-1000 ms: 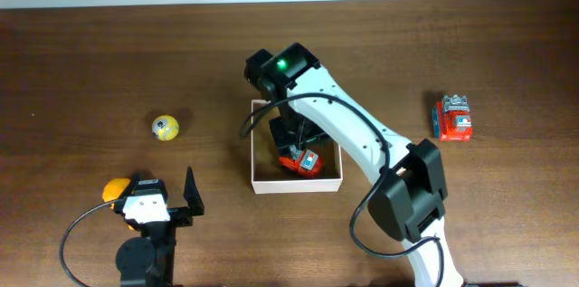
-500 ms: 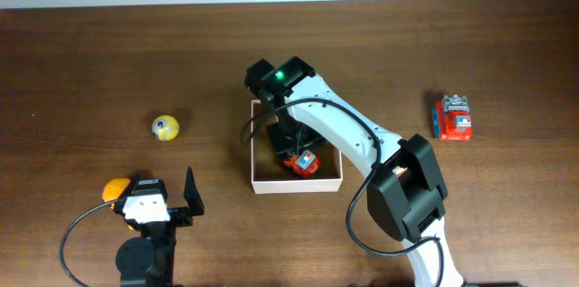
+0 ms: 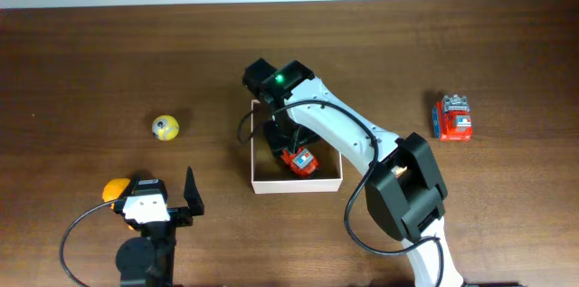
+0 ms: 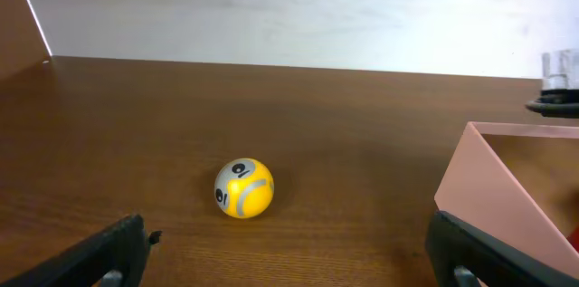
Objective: Pack container
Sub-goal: 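Lower the fire truck into the box and release it, then raise the right gripper out of the box and move right, then lower the right gripper over the second red fire truck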
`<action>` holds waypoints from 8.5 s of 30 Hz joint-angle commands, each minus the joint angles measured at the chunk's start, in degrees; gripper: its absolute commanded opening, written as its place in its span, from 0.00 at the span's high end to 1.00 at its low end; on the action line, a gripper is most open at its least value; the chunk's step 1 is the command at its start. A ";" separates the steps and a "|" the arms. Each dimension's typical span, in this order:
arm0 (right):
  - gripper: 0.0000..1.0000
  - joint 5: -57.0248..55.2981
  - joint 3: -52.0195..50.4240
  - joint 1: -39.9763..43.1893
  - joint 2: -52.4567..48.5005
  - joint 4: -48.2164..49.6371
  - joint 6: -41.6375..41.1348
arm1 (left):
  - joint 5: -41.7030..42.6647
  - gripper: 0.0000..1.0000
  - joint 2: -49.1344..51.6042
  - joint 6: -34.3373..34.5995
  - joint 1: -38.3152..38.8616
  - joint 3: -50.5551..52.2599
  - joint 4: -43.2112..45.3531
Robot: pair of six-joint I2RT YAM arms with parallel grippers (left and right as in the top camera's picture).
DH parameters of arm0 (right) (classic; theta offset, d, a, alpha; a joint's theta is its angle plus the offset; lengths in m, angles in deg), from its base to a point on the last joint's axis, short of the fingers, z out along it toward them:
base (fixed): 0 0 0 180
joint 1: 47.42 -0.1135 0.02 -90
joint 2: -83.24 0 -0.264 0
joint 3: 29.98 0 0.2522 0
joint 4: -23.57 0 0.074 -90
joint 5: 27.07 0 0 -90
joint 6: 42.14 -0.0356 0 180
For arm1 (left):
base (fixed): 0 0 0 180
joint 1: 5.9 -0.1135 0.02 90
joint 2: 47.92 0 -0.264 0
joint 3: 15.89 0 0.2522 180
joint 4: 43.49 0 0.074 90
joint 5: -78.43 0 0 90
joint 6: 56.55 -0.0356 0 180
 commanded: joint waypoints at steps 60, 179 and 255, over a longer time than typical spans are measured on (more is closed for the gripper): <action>0.64 -3.30 -0.52 3.13 0.13 0.98 1.22 | 0.66 0.01 -0.28 -1.09 0.17 0.46 0.22; 0.22 -16.06 25.66 43.56 3.26 -20.65 9.73 | 0.66 0.01 -0.28 -1.09 0.17 0.46 0.22; 0.11 -1.29 -8.44 53.51 2.80 6.47 33.53 | 0.66 0.01 -0.28 -1.09 0.17 0.46 0.22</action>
